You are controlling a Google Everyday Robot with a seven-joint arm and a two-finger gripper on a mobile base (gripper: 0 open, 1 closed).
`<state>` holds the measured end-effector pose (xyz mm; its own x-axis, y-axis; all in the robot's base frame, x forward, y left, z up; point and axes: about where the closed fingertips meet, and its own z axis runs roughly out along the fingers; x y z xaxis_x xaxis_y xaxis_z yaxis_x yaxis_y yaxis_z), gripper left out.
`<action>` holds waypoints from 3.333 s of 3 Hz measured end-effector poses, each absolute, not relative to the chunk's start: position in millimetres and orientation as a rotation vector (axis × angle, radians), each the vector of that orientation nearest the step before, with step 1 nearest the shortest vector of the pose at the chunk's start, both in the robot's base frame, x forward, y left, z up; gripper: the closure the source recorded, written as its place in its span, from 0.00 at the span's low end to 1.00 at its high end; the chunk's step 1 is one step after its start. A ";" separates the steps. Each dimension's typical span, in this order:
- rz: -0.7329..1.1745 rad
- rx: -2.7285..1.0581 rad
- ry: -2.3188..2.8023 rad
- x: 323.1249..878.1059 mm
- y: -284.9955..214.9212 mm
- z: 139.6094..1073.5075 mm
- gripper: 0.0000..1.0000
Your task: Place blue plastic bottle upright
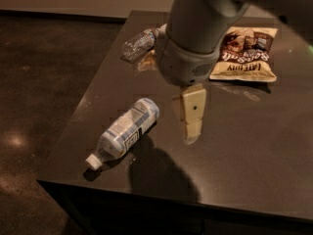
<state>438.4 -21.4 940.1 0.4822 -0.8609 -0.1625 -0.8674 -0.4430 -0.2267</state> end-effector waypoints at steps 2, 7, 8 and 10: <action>-0.013 -2.708 1.267 422.1 39.0 894.3 0.00; 0.023 -2.888 1.200 424.8 77.3 839.1 0.39; 0.073 -2.826 1.221 426.5 74.8 847.9 0.62; 0.255 -2.589 1.264 422.3 56.8 917.4 1.00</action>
Offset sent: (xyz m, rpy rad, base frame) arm -0.0202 0.0815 -0.0692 -0.2031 0.0465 0.2724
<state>422.3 56.8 917.4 0.6089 -0.7483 -0.2632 -0.7918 -0.5934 -0.1448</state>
